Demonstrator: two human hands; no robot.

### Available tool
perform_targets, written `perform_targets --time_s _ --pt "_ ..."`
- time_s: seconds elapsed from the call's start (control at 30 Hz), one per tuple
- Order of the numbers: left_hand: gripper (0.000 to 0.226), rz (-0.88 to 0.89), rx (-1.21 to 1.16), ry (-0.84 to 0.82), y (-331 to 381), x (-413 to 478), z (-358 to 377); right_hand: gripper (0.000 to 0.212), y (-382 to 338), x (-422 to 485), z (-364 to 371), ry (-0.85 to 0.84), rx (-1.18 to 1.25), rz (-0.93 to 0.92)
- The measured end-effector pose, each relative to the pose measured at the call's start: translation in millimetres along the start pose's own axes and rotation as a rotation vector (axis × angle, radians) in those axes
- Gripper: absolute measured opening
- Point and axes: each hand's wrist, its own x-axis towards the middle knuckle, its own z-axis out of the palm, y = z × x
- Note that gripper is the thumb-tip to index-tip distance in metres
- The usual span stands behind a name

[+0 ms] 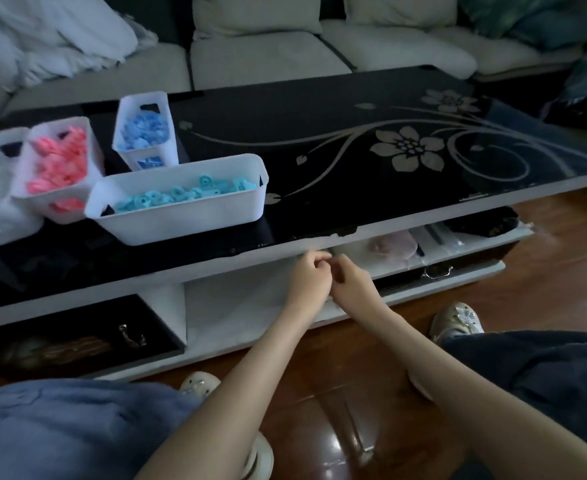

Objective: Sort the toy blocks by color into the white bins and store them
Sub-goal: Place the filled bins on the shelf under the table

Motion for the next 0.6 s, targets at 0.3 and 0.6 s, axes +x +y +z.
perform_targets --time_s 0.3,0.6 --pt "0.029 -0.04 -0.258 0.113 36 -31 -54 0.075 -98 10 -12 0.211 -0.157 -0.509" --pt "0.043 -0.344 -0.868 0.05 39 -60 -97 0.049 -129 25 -3 -0.004 -0.48 -0.62"
